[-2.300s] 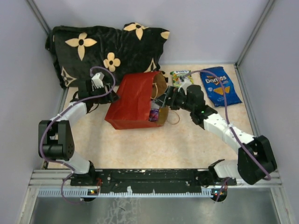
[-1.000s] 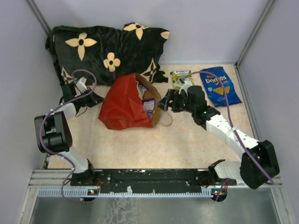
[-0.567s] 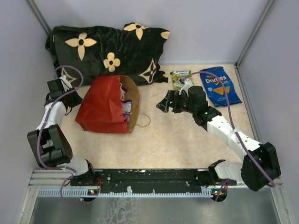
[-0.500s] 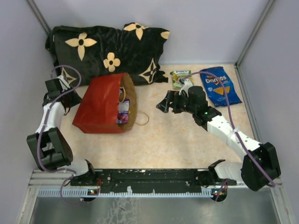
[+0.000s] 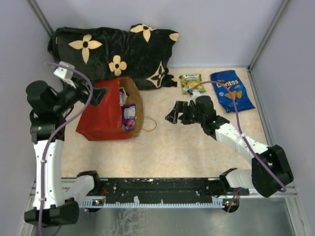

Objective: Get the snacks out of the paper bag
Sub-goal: Place the paper bag at the center of the board.

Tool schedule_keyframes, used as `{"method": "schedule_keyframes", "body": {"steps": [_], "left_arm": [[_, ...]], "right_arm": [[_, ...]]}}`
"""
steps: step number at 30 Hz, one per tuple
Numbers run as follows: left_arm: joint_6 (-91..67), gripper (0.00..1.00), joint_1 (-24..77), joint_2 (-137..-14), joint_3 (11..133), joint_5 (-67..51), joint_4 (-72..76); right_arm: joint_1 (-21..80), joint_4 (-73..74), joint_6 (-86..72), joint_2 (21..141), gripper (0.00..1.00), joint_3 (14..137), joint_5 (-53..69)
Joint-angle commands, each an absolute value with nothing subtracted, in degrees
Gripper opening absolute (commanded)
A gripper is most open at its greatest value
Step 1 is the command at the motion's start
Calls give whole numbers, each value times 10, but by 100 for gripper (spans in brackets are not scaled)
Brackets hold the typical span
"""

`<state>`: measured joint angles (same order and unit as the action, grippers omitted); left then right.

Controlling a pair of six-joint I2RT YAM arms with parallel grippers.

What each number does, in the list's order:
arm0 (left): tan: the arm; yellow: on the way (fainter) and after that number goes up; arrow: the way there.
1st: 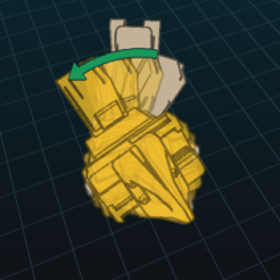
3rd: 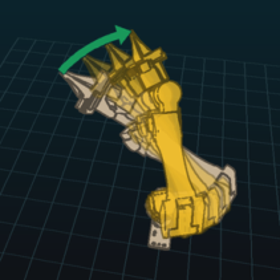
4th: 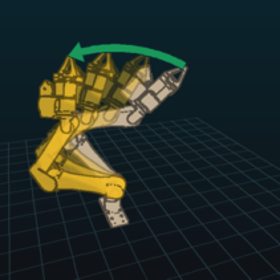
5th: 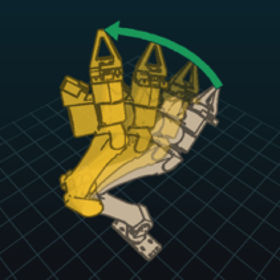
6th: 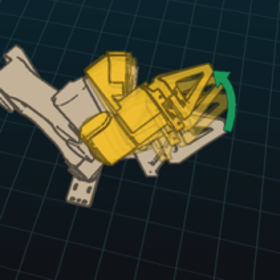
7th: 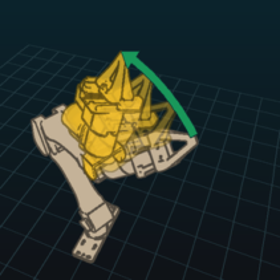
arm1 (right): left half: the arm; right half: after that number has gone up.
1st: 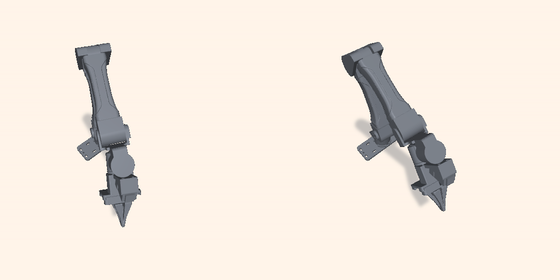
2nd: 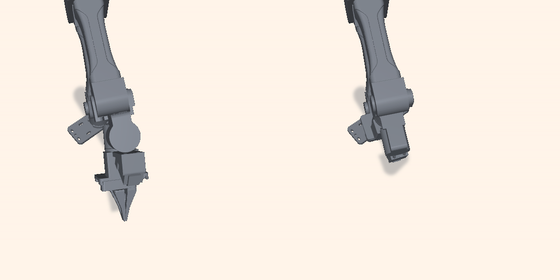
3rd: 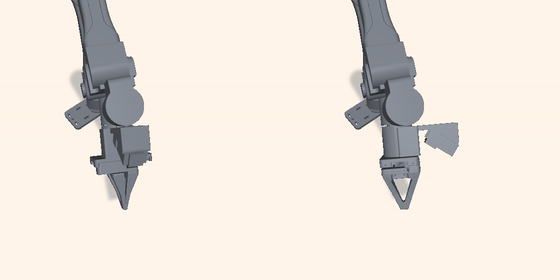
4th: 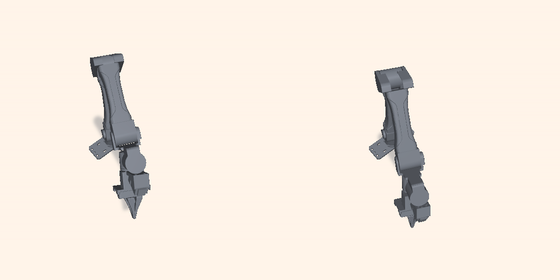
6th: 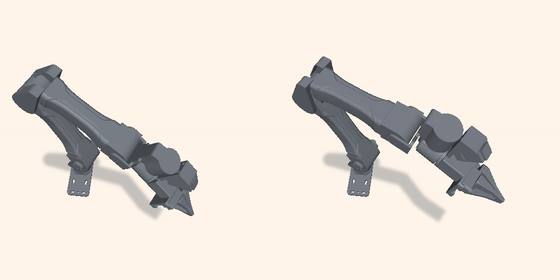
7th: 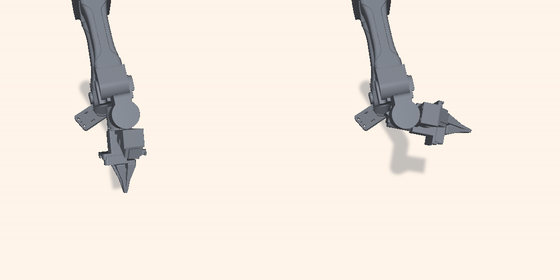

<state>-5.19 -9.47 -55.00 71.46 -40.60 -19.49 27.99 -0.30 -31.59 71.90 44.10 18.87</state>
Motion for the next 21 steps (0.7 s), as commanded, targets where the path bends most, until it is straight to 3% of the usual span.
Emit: {"method": "schedule_keyframes", "body": {"steps": [1, 6, 14, 21], "left_arm": [[-6, 100, -9, -572, 710, -413, -208], [9, 100, 87, -628, 717, -335, -213], [-7, 98, 101, -659, 718, -282, -213], [-15, 88, 159, -702, 723, -220, -216]], "right_arm": [[285, -55, -333, 730, 96, 444, 190], [293, -57, -334, 739, 96, 449, 180], [296, -62, -337, 735, 96, 432, 177], [297, -62, -336, 732, 96, 431, 179]]}}
